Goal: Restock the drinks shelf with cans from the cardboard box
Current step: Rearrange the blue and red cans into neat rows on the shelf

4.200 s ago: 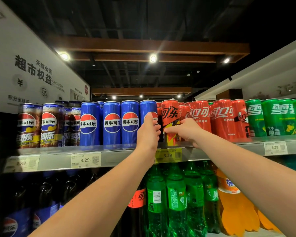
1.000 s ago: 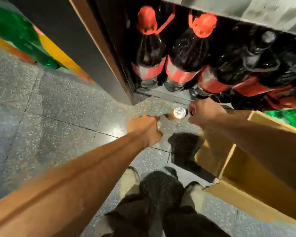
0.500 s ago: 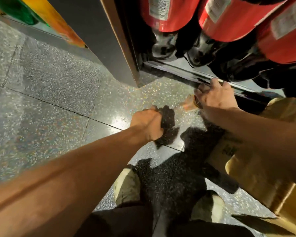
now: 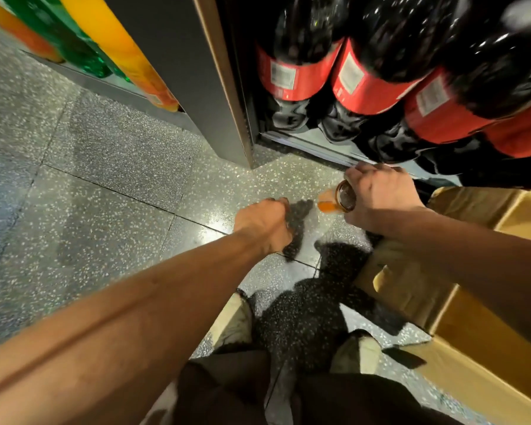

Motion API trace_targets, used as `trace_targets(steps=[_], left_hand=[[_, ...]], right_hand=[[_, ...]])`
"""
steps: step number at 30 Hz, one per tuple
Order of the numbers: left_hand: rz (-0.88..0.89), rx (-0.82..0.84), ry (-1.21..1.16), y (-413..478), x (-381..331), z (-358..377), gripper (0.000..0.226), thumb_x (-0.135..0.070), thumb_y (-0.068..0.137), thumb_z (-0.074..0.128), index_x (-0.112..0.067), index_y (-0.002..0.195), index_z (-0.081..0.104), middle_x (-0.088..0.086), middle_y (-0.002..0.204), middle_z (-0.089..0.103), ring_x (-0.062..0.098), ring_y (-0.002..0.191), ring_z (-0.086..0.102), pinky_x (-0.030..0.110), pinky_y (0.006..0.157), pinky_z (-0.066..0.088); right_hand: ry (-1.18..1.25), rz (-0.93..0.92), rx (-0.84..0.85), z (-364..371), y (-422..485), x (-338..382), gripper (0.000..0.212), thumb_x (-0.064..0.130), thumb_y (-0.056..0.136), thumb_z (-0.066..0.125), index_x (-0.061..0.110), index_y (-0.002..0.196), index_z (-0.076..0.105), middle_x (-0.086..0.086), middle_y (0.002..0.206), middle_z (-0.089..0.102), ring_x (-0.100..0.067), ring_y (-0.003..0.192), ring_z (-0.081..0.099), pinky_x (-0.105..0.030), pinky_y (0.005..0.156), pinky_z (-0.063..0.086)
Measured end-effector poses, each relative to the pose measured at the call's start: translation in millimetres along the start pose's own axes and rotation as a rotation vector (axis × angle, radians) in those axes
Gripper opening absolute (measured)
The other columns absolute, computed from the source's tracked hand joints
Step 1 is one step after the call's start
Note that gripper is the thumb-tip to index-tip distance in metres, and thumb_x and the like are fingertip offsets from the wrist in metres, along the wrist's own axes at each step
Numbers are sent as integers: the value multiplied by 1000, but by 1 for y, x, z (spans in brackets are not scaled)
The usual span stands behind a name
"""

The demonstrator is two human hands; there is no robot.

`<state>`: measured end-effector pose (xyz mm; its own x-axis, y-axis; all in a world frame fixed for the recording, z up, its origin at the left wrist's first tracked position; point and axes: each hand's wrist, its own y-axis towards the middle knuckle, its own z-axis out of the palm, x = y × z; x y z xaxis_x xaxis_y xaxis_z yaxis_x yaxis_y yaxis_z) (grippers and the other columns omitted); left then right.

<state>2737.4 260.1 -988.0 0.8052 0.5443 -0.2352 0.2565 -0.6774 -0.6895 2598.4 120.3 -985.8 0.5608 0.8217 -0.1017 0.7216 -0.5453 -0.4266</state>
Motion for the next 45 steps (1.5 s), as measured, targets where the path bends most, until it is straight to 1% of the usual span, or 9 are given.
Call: trace_targets(steps=[4,8,15,21,25,31,36,40,45], left_hand=[[64,-78,-50,-58,-30,-39,51,-25,84,61,-27,131,42,0,121,57,25,102,59,33,76,49],[72,-167,-189,-110,-56,-81,65,-22,79,67,-29,136,36,4,129,52,29,113,55,36,83,46],[119,-404,-603,-192,-75,-136,74,-17,66,76,-25,132,45,3,123,54,23,114,51,38,90,45],[226,-530,-871,-240,-76,-182,60,-9,60,83,-19,112,53,-2,104,63,13,94,58,21,78,47],[236,-565,-858,-273,-74,-211,47,-14,62,75,-28,96,46,-10,74,59,14,67,57,33,62,50],[329,-562,-887,-332,-78,-264,34,-26,54,69,-33,80,49,-12,69,61,-7,60,53,7,51,36],[409,-622,-928,-377,-86,-322,45,-31,45,71,-31,89,61,-6,87,71,13,84,66,32,79,53],[471,-668,-1004,-414,-96,-373,47,-24,47,78,-20,93,67,5,93,74,27,92,68,47,88,52],[588,-666,-1078,-470,-121,-436,46,-13,44,79,-19,88,68,10,91,74,30,89,68,51,87,53]], right_hand=[[205,-54,-126,-66,-40,2,36,39,73,62,17,100,53,-3,105,58,-31,86,64,-30,60,35],[365,-22,-218,-138,-80,7,49,58,72,68,16,91,51,-6,101,57,-30,90,60,-33,66,39],[497,46,-279,-242,-137,18,44,48,61,71,19,91,56,3,86,46,-24,79,56,-28,64,37],[624,78,-320,-317,-170,34,38,49,53,64,21,78,55,2,83,54,-21,78,55,-30,61,39],[734,160,-385,-365,-198,49,38,44,48,69,20,74,56,-2,86,56,-23,77,54,-28,60,36],[793,233,-375,-446,-244,60,32,35,46,74,20,68,56,1,73,58,-18,64,56,-26,47,33],[921,179,-402,-516,-274,58,32,30,54,79,20,82,65,2,78,65,-9,66,57,-27,54,43],[1297,133,-428,-563,-295,46,24,18,76,64,26,98,62,4,82,63,-13,71,56,-26,61,43],[1399,23,-438,-590,-329,30,42,-12,71,53,13,105,59,-2,72,58,-12,43,51,-14,33,29]])
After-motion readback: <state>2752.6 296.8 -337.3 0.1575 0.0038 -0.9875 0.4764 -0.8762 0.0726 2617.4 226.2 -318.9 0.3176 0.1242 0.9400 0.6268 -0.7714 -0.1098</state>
